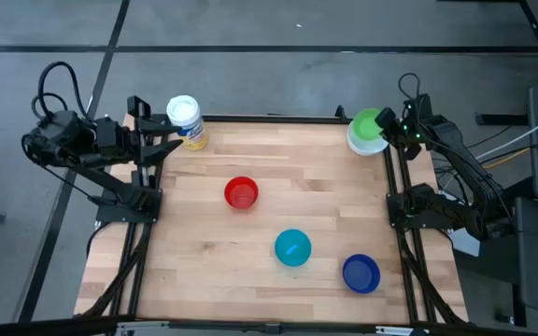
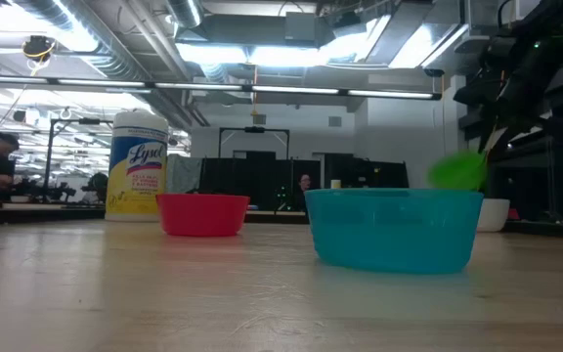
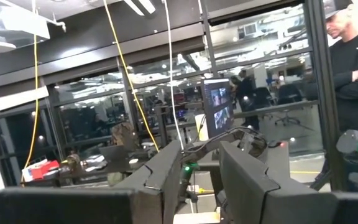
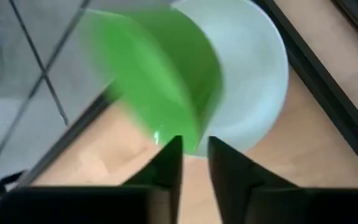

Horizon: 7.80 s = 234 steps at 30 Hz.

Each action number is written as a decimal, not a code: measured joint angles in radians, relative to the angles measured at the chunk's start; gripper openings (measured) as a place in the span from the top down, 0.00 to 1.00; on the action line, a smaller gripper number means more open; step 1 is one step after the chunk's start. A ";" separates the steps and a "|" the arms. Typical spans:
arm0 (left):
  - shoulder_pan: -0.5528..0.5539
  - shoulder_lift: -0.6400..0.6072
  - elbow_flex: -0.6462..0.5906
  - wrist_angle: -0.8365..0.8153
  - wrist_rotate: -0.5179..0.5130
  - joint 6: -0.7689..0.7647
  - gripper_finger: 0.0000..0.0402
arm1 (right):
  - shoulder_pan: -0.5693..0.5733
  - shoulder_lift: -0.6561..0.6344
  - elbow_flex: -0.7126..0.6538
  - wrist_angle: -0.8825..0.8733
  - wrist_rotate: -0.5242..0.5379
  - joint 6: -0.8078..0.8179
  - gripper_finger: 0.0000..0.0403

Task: Nest bowls inside each other
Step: Stack the green bowl on top of the white bowl, then stack the dark blue bowl on top of the green bowl, then stack the light blue bowl on top of the dark blue bowl

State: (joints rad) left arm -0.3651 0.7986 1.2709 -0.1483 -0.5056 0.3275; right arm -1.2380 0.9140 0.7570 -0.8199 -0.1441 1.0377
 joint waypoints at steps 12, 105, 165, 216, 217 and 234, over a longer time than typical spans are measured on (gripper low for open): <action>-0.035 0.000 0.000 -0.011 -0.013 0.000 0.74 | 0.107 -0.016 0.000 0.045 -0.103 -0.076 0.47; -0.440 0.149 0.000 0.033 -0.596 -0.088 0.74 | 1.813 0.565 0.070 0.225 0.099 0.258 0.99; -0.472 0.137 0.000 0.040 -0.570 0.000 0.74 | 0.308 0.330 0.283 0.009 0.247 0.406 1.00; -0.493 0.106 0.000 0.101 -0.519 -0.015 0.74 | 0.448 0.025 -0.135 0.189 0.605 0.786 0.65; -0.493 0.106 0.000 0.101 -0.514 -0.017 0.74 | 0.448 0.025 -0.135 0.182 0.603 0.787 0.64; -0.494 0.107 0.000 0.099 -0.521 0.013 0.74 | 0.639 0.050 -0.135 0.639 0.126 0.204 0.55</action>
State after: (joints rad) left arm -0.8587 0.9054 1.2705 -0.0490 -1.0262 0.3402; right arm -0.5994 0.9643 0.6223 -0.1813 -0.0178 1.2416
